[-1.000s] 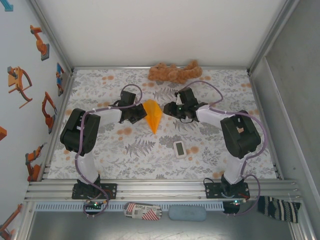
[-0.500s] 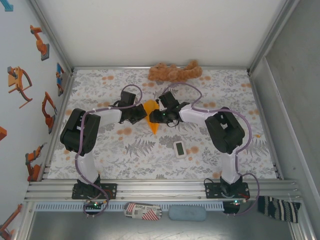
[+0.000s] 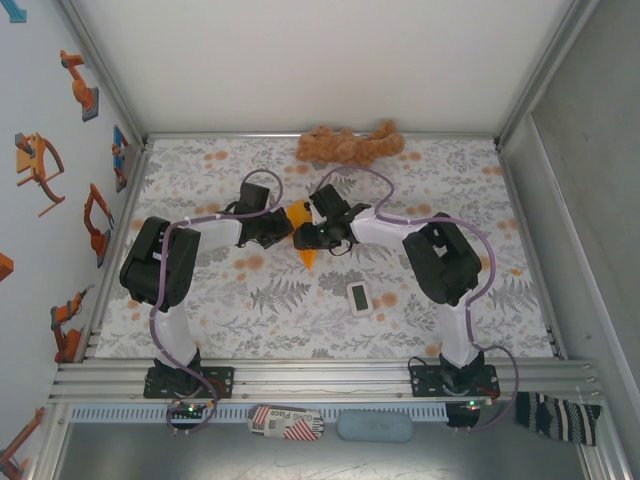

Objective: Fold a paper plane with a square sheet of paper (pick it up from the middle)
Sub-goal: Move the paper plane to the top-center of the table.

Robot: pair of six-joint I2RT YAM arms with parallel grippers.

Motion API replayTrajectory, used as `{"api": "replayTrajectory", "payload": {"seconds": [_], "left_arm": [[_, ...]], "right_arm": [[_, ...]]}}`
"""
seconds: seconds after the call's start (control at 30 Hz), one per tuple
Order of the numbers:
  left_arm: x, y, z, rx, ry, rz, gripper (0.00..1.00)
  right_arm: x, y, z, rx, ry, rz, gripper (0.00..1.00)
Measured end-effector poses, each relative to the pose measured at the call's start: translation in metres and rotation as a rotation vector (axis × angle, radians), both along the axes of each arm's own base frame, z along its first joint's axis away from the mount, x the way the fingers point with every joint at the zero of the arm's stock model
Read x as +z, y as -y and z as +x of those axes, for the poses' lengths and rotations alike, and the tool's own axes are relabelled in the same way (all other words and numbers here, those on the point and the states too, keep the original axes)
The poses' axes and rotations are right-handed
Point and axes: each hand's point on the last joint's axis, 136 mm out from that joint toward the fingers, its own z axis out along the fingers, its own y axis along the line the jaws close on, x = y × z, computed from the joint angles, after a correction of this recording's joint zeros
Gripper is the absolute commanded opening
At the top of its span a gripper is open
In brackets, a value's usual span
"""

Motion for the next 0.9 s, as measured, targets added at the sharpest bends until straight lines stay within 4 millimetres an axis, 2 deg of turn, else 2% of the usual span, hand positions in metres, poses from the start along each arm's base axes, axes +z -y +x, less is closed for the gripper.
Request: {"api": "replayTrajectory", "payload": {"seconds": [0.27, 0.53, 0.6, 0.73, 0.9], "left_arm": [[0.002, 0.001, 0.001, 0.002, -0.001, -0.026, 0.08], [0.004, 0.002, 0.002, 0.005, -0.005, -0.044, 0.15], [0.003, 0.001, 0.002, 0.01, -0.008, -0.046, 0.21], [0.004, -0.005, 0.001, 0.027, -0.017, -0.047, 0.36], [0.03, -0.023, 0.002, 0.066, 0.024, -0.043, 0.53]], "right_arm": [[-0.007, 0.007, 0.004, -0.013, 0.011, -0.054, 0.35], [-0.011, 0.009, 0.006, -0.022, 0.004, -0.081, 0.31], [-0.012, 0.009, 0.007, -0.025, 0.004, -0.085, 0.28], [-0.012, 0.01, 0.009, -0.032, 0.006, -0.095, 0.16], [-0.009, 0.018, 0.014, -0.043, 0.033, -0.15, 0.11]]}}
